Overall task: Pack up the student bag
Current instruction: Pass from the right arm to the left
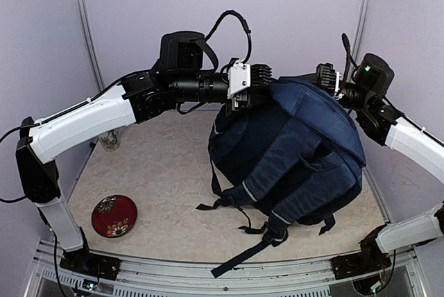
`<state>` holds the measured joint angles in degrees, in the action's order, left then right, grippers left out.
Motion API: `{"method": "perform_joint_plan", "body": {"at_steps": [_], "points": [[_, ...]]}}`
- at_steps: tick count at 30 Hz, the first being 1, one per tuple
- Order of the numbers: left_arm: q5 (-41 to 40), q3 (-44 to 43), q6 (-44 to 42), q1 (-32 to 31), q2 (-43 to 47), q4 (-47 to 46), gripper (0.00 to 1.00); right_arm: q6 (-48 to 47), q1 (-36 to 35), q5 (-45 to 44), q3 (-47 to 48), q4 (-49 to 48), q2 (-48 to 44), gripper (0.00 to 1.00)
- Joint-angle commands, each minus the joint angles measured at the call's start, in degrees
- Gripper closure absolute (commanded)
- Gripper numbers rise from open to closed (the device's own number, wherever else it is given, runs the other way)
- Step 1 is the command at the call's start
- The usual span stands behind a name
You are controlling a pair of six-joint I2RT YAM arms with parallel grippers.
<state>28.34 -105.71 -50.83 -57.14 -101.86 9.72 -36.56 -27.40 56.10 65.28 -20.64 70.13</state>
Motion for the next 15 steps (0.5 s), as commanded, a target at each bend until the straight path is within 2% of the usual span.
{"method": "perform_joint_plan", "body": {"at_steps": [1, 2, 3, 6, 9, 11, 13, 15], "points": [[-5.48, 3.91, -2.14, 0.00, 2.34, -0.90, 0.88, -0.79, -1.17, -8.13, 3.56, -10.78, -5.81, 1.00], [-7.98, 4.83, -2.17, 0.06, 3.04, -2.94, 0.97, -0.61, -1.17, -9.26, 3.81, -11.18, -5.10, 1.00], [-9.62, 5.33, -2.19, 0.26, 3.65, -4.65, 1.00, -0.47, -1.17, -10.53, 4.22, -11.61, -4.30, 1.00], [-11.09, 5.52, -3.12, 2.34, 4.94, -7.46, 1.00, 0.00, -1.17, -15.07, 5.67, -14.41, -0.88, 1.00], [-12.68, 3.24, -7.76, 5.60, 4.51, -9.20, 1.00, 1.05, -1.17, -16.07, 9.33, -17.06, 3.26, 1.00], [-14.79, -4.25, -7.73, 8.34, 1.41, -9.39, 1.00, 1.90, -1.17, -16.86, 13.94, -17.34, 6.61, 1.00], [-15.74, -17.61, -6.72, 10.60, -3.63, -6.72, 1.00, 2.12, -1.17, -18.50, 18.16, -17.35, 9.31, 1.00], [-17.09, -24.07, -8.14, 10.70, -5.47, -4.08, 1.00, 2.02, -1.21, -19.68, 19.45, -18.39, 10.50, 1.00]]}}
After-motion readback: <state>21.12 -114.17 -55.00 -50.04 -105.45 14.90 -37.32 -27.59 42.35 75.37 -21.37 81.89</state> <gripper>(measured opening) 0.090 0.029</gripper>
